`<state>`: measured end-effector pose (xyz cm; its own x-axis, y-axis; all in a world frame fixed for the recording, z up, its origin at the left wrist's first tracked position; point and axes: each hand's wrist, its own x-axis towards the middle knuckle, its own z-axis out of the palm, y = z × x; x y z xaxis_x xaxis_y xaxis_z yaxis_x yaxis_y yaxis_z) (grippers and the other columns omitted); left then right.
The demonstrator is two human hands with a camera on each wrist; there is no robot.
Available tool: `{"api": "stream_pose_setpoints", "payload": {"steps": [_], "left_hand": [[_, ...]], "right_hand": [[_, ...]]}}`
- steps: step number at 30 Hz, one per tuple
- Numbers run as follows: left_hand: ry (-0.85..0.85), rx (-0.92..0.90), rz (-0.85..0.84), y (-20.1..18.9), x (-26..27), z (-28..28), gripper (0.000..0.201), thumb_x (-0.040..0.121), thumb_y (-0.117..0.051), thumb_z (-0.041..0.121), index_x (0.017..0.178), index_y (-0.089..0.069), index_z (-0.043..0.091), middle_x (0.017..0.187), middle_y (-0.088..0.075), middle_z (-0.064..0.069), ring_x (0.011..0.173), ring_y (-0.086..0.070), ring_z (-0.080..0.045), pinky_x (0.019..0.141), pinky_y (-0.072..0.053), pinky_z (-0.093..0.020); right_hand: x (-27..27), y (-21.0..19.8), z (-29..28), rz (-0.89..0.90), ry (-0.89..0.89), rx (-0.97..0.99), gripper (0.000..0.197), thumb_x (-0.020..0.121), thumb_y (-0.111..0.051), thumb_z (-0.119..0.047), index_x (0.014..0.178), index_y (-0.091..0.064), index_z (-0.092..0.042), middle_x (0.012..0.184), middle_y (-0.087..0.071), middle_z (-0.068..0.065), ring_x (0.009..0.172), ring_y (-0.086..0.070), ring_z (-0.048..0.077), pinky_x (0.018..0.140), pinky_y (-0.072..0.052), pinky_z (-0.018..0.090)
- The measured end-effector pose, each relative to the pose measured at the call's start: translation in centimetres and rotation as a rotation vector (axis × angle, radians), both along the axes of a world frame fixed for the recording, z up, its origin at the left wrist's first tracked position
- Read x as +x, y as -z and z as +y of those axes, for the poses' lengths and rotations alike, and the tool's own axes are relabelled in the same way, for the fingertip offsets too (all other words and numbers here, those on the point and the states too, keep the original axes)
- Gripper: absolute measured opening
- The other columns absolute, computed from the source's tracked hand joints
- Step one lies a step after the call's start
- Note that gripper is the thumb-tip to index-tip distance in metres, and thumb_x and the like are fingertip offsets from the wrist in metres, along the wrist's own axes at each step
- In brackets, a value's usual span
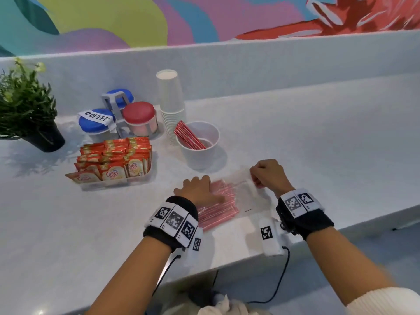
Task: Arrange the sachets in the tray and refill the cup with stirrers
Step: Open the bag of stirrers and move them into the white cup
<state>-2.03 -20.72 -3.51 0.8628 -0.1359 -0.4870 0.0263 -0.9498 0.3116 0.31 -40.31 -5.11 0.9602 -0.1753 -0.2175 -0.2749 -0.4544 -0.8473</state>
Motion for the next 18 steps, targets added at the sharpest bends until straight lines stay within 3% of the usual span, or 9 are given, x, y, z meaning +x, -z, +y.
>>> {"api": "stream_pose_setpoints", "payload": {"steps": [3,5,8,11,14,18], "left_hand": [[0.009,0.078,0.028,1.7,-1.2,0.0,0.085,0.074,-0.062,0.062,0.140,-0.023,0.025,0.142,-0.029,-0.006,0.133,-0.028,-0.032,0.103,-0.032,-0.060],[0.011,0.055,-0.001,2.2,-1.6,0.1,0.083,0.075,-0.064,0.055,0.140,-0.021,0.027,0.140,-0.026,-0.008,0.132,-0.026,-0.033,0.104,-0.033,-0.057],[-0.028,-0.013,-0.045,2.3,-1.9,0.2,0.072,0.079,-0.065,0.048,0.137,-0.026,0.029,0.134,-0.029,-0.009,0.129,-0.025,-0.033,0.103,-0.036,-0.049],[-0.052,-0.039,-0.089,2.3,-2.1,0.4,0.063,0.082,-0.063,0.044,0.132,-0.030,0.026,0.133,-0.032,-0.009,0.126,-0.027,-0.031,0.099,-0.037,-0.046],[-0.048,-0.021,-0.119,2.1,-2.3,0.7,0.059,0.084,-0.061,0.044,0.130,-0.031,0.022,0.132,-0.034,-0.010,0.126,-0.029,-0.031,0.099,-0.037,-0.047],[-0.032,-0.024,-0.135,1.8,-2.3,0.9,0.054,0.086,-0.056,0.048,0.126,-0.034,0.020,0.131,-0.036,-0.010,0.126,-0.030,-0.030,0.099,-0.035,-0.049]], "right_hand": [[-0.9,1.3,-0.3,0.040,-0.025,-0.012,0.030,0.082,-0.048,0.002,0.052,-0.051,-0.004,0.050,-0.049,0.007,0.044,-0.046,0.017,0.041,-0.040,0.017],[-1.2,2.0,0.0,0.079,-0.150,-0.031,0.029,0.081,-0.049,0.003,0.052,-0.050,-0.004,0.056,-0.051,0.012,0.053,-0.048,0.020,0.050,-0.039,0.022],[-1.5,2.2,1.0,0.053,-0.314,0.054,0.013,0.079,-0.052,0.008,0.078,-0.064,0.010,0.099,-0.067,0.019,0.086,-0.064,0.028,0.075,-0.049,0.036],[-1.5,2.2,2.5,0.009,-0.421,-0.007,0.022,0.090,-0.052,-0.010,0.099,-0.070,-0.001,0.111,-0.067,0.011,0.100,-0.063,0.025,0.090,-0.049,0.035],[-1.2,2.9,3.5,-0.067,-0.424,-0.177,0.025,0.092,-0.052,-0.021,0.096,-0.070,-0.004,0.103,-0.069,0.014,0.096,-0.065,0.027,0.087,-0.051,0.035],[-1.5,2.2,3.6,-0.186,-0.338,-0.043,0.009,0.084,-0.065,-0.012,0.081,-0.073,-0.009,0.093,-0.070,0.009,0.088,-0.066,0.025,0.081,-0.052,0.036]]}}
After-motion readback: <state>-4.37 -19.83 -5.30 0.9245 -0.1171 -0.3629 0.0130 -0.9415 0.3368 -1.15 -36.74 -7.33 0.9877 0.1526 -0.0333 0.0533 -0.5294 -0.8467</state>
